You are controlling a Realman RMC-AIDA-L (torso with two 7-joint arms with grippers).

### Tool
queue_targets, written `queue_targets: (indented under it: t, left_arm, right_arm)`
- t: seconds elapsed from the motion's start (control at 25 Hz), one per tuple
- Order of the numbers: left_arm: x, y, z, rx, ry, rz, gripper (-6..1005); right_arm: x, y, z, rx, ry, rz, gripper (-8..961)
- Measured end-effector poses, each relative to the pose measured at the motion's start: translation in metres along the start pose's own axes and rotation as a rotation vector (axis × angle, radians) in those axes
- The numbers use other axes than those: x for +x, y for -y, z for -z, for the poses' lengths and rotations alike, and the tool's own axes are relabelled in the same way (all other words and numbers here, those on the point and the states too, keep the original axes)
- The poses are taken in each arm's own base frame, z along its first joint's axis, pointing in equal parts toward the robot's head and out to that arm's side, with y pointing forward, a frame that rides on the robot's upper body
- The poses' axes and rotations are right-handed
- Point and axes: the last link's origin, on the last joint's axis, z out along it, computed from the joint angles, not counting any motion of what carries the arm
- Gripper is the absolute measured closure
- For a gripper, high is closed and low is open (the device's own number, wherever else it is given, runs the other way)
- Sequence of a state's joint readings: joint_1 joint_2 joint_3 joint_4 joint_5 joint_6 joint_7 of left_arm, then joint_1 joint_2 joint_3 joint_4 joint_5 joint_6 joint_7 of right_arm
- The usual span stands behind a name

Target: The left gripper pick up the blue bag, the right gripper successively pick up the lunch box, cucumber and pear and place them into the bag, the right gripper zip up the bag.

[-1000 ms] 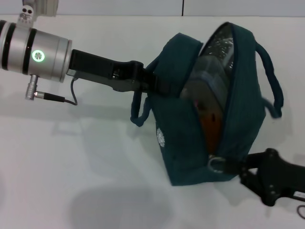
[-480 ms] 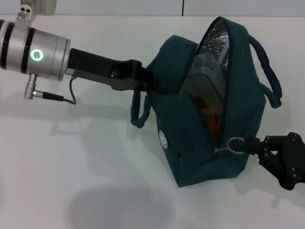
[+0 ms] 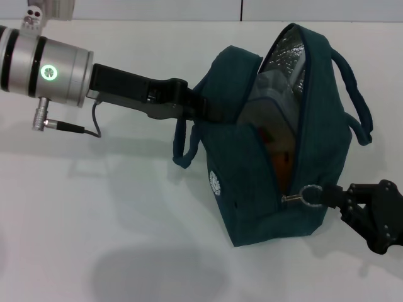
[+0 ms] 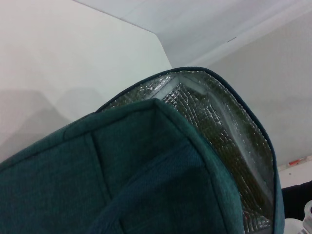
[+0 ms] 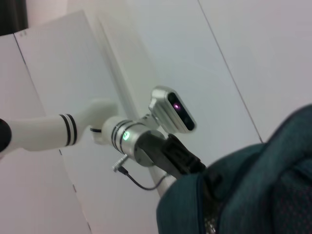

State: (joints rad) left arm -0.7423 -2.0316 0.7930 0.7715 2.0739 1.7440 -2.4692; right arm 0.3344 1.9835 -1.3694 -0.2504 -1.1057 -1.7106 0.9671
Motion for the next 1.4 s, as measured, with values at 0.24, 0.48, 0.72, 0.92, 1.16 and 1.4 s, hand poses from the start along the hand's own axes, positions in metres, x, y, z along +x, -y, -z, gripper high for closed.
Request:
queue_targets:
  t: [0.24, 0.48, 0.72, 0.92, 1.16, 1.4]
  left_arm:
    - [-0.001, 0.0, -0.001, -0.003, 0.002, -0.005, 954]
    - [-0.001, 0.0, -0.002, -0.004, 0.001, -0.012, 954]
    - [-0.002, 0.0, -0.002, -0.007, -0.002, -0.03, 954]
    - [-0.003, 0.0, 0.001, -0.026, -0.025, -0.035, 954]
    - [-0.003, -0.001, 0.002, -0.035, -0.04, -0.055, 947]
    - [-0.003, 0.002, 0.003, -0.032, -0.064, -0.079, 906]
  right_arm:
    - [-0.007, -0.005, -0.006, -0.043, 0.051, 0.012, 950]
    - [-0.018, -0.007, -0.01, -0.068, 0.119, 0.043, 950]
    - [-0.024, -0.004, -0.02, -0.088, 0.131, 0.074, 950]
    - [-0.028, -0.002, -0.02, -0.076, 0.165, 0.084, 950]
    - [-0.031, -0.002, -0.021, -0.073, 0.181, 0.09, 950]
    - [-0.031, -0.002, -0.021, -0.078, 0.175, 0.092, 951]
